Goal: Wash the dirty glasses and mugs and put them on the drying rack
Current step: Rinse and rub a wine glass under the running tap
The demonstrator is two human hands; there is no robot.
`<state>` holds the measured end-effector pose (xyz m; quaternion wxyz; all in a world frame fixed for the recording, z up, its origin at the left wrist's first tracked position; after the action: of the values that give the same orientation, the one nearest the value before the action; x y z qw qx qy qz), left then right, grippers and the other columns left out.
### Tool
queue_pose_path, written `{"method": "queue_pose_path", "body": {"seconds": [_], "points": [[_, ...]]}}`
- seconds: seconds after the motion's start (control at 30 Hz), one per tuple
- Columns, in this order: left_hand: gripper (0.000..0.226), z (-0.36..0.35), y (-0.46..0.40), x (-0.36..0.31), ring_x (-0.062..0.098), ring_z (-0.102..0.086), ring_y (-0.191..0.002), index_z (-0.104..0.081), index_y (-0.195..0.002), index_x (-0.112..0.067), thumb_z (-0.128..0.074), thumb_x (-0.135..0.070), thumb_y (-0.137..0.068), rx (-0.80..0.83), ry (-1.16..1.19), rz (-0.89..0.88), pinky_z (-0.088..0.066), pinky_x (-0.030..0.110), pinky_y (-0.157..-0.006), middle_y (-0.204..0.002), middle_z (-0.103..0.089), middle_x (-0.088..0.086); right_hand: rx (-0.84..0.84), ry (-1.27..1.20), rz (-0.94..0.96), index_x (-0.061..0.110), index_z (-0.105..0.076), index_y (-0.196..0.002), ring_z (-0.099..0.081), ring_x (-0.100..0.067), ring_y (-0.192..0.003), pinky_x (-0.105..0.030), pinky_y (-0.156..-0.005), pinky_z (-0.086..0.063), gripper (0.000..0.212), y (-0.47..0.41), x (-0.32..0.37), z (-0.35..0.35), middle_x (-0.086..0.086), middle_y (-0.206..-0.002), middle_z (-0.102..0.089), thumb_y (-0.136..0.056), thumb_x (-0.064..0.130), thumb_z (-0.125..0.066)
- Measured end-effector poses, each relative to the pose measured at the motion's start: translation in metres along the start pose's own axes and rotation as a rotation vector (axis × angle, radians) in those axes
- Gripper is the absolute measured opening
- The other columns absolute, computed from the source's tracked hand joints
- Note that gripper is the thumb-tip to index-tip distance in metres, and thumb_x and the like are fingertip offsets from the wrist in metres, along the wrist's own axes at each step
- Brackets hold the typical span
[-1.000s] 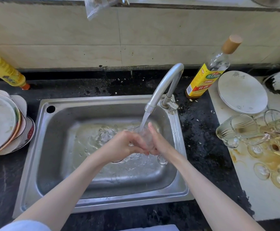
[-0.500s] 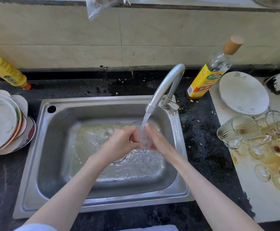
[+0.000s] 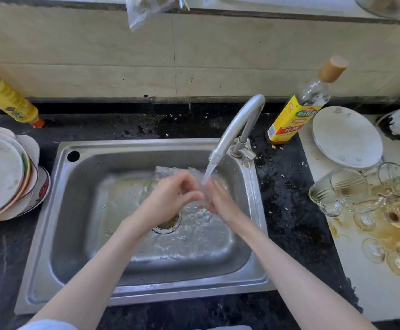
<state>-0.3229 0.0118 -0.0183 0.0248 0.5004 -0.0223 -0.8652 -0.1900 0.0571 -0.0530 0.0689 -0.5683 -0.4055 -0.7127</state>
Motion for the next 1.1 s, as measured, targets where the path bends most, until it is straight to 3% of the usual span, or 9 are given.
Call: {"method": "queue_pose_path", "body": {"seconds": [0.13, 0.3, 0.4, 0.5, 0.57, 0.67, 0.83, 0.93, 1.1], "points": [[0.012, 0.005, -0.002, -0.001, -0.001, -0.050, -0.078, -0.064, -0.078, -0.021, -0.072, -0.013, -0.077, 0.379, -0.399, -0.067, -0.043, 0.021, -0.076, -0.076, -0.051, -0.020, 0.028, -0.046, -0.142, 0.013, -0.061, -0.072, -0.030, -0.004, -0.033, -0.018, -0.038, -0.021, 0.073, -0.002, -0.014, 0.005, 0.006, -0.042, -0.043, -0.096, 0.058, -0.009], [0.026, 0.009, -0.005, 0.000, -0.001, -0.053, -0.067, -0.054, -0.064, -0.026, -0.079, -0.019, -0.070, 0.037, -0.084, 0.077, -0.039, 0.015, -0.063, -0.068, -0.058, -0.011, 0.108, -0.076, -0.044, 0.009, -0.063, -0.090, -0.039, -0.009, -0.054, -0.024, -0.056, -0.031, 0.074, -0.002, -0.017, 0.002, 0.005, -0.062, -0.055, -0.085, 0.068, -0.018], [0.018, 0.000, 0.003, 0.008, -0.004, -0.050, -0.087, -0.058, -0.074, -0.026, -0.074, -0.035, -0.072, -0.096, 0.056, 0.067, -0.035, 0.006, -0.080, -0.087, -0.058, -0.009, 0.131, -0.174, -0.036, 0.026, -0.064, -0.106, -0.030, -0.009, -0.051, -0.025, -0.051, -0.022, 0.066, 0.002, -0.012, 0.000, 0.007, -0.058, -0.047, -0.086, 0.071, -0.020], [0.023, -0.004, 0.007, 0.011, -0.002, -0.045, -0.113, -0.060, -0.081, -0.027, -0.063, -0.049, -0.075, -0.102, 0.166, 0.095, -0.031, 0.010, -0.097, -0.118, -0.051, -0.013, 0.156, -0.305, -0.146, 0.018, -0.061, -0.088, -0.023, -0.007, -0.039, -0.024, -0.045, -0.014, 0.075, 0.004, -0.015, 0.003, 0.009, -0.044, -0.035, -0.089, 0.069, -0.005], [0.024, -0.006, 0.009, 0.007, -0.005, -0.055, -0.101, -0.058, -0.087, -0.011, -0.065, -0.035, -0.084, 0.003, 0.298, 0.159, -0.043, 0.013, -0.088, -0.125, -0.052, -0.006, 0.153, -0.351, -0.209, 0.014, -0.059, -0.074, -0.022, -0.007, -0.034, -0.022, -0.040, -0.014, 0.078, 0.005, -0.017, 0.003, 0.007, -0.041, -0.030, -0.088, 0.069, -0.005], [0.012, -0.014, 0.012, -0.002, -0.008, -0.053, -0.064, -0.048, -0.087, 0.000, -0.051, -0.010, -0.093, 0.031, 0.415, 0.191, -0.041, 0.007, -0.063, -0.079, -0.057, -0.001, 0.136, -0.325, -0.211, 0.019, -0.064, -0.065, -0.022, -0.008, -0.035, -0.022, -0.039, -0.016, 0.083, 0.006, -0.018, 0.001, 0.006, -0.041, -0.029, -0.085, 0.071, -0.003], [0.025, -0.026, 0.002, 0.004, 0.016, -0.046, -0.074, -0.049, -0.090, -0.001, -0.051, -0.026, -0.094, -0.182, 0.407, 0.264, -0.037, 0.024, -0.069, -0.081, -0.050, 0.011, 0.061, -0.117, -0.031, 0.021, -0.061, -0.116, -0.030, -0.005, -0.046, -0.020, -0.047, -0.025, 0.080, 0.007, -0.012, -0.006, 0.008, -0.054, -0.038, -0.084, 0.071, -0.007], [0.017, -0.028, -0.004, 0.002, 0.016, -0.043, -0.073, -0.046, -0.090, -0.013, -0.048, -0.028, -0.095, -0.200, 0.375, 0.292, -0.036, 0.019, -0.063, -0.082, -0.047, 0.009, 0.059, -0.093, -0.045, 0.021, -0.053, -0.128, -0.029, -0.003, -0.044, -0.019, -0.046, -0.027, 0.086, 0.010, -0.007, -0.005, 0.015, -0.046, -0.033, -0.077, 0.077, -0.012], [0.046, -0.033, -0.016, 0.008, 0.017, -0.062, -0.087, -0.048, -0.116, -0.034, -0.067, -0.050, -0.078, -0.127, 0.531, 0.390, -0.050, 0.027, -0.072, -0.106, -0.060, 0.011, 0.171, -0.347, -0.321, 0.013, -0.049, -0.064, -0.019, -0.008, -0.032, -0.016, -0.036, -0.022, 0.082, 0.014, -0.001, -0.003, 0.008, -0.038, -0.023, -0.081, 0.078, -0.002]]}}
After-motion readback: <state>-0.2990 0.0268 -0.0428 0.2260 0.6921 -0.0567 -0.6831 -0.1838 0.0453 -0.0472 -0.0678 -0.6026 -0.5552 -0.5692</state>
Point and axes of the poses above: each hand's wrist, its own y-axis away from the middle knuckle, its own z-axis out of the back of the hand, x = y × z, the point moved 2 cm from there along -y, towards the middle knuckle
